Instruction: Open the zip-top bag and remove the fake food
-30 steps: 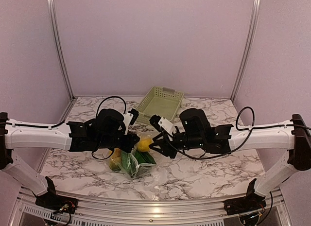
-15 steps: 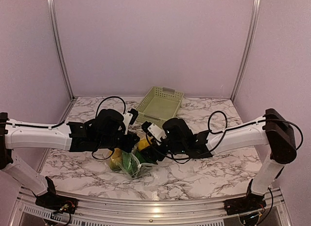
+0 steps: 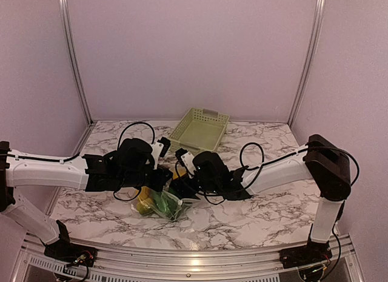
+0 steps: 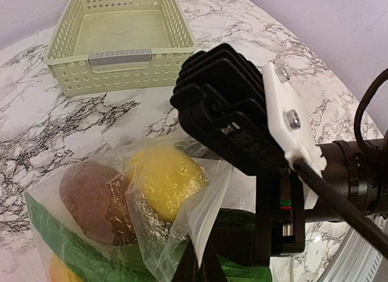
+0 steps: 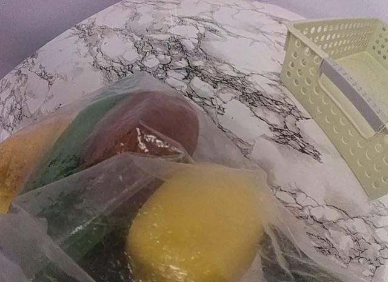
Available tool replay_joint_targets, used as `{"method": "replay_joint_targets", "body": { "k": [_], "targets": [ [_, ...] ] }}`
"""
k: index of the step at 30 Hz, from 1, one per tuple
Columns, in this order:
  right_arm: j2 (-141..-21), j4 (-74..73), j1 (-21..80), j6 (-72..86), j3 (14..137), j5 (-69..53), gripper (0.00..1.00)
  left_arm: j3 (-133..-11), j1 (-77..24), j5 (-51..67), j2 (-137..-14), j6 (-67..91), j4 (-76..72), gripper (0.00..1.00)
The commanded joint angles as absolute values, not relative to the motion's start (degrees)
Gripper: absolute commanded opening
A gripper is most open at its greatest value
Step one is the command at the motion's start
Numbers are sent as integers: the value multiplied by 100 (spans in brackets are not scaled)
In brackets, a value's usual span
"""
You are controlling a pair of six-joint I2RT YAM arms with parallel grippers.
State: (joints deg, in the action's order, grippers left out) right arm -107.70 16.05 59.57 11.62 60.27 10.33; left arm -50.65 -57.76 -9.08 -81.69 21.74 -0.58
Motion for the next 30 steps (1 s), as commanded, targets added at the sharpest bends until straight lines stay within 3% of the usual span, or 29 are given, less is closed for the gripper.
{"method": "replay_joint_targets", "body": {
  "k": [1,6,8,25,30],
  "targets": [
    [-10961,1669,5984,1404,6249,1354,69,-4977,-5793,-1062,-8003,2215,-85,0],
    [-10645,1713,5990,1344,6091,1125,44,-4971,-5784,-1317,-8004,2253,-22,0],
    [-10451,1641,5994,1340,6019,1035,39,-4982,-5783,-1453,-8031,2279,-9,0],
    [-8104,720,5958,985,5008,-367,34,-5068,-5441,-1761,-8278,2426,236,0],
    [-7554,484,5430,857,5075,-514,34,-5015,-5278,-1636,-8285,2471,211,0]
  ]
}}
